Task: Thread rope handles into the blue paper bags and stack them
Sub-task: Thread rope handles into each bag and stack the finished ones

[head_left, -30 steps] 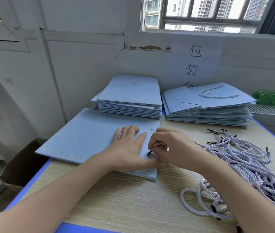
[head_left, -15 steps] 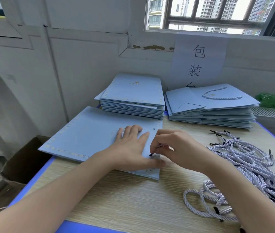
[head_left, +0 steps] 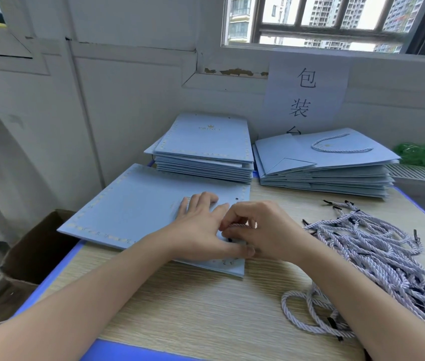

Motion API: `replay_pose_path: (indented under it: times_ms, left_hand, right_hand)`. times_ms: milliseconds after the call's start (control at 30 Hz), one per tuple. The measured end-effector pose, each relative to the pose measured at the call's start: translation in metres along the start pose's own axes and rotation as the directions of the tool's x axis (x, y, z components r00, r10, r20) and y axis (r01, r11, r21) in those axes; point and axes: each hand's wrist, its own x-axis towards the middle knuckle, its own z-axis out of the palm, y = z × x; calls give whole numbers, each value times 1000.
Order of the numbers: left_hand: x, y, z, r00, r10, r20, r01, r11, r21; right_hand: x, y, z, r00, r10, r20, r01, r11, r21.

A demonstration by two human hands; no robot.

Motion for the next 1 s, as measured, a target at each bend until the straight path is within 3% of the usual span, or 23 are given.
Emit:
replay_pose_path:
  times_ms: [167,367,767,833,933,1000]
  left_hand:
    - [2,4,1,1000,-26,-17,25,999,-45]
    - [1,9,-4,1000,-11,-1,11,992,-126]
    - [-3,9,-9,1000,25,-9,-26,987,-157]
    - [-7,4,-15,995,54,87,-44,993,-111]
    - [-14,-9,-31,940,20,341,-25,1000,10]
    - [-17,-12,-35,916,14,401,-45,997,69]
  right_hand:
    - [1,0,-2,999,-24,42,25,1000,-9]
    - [-3,1,-2,999,-7,-32,10,997,82]
    - [5,-1,3,998,-16,57,16,1000,3]
    - [4,-1,1,995,-4,103,4,1000,-2]
    - [2,2,-1,994,1,108,-3,1000,24]
    - [1,3,-2,995,-4,98,-2,999,53]
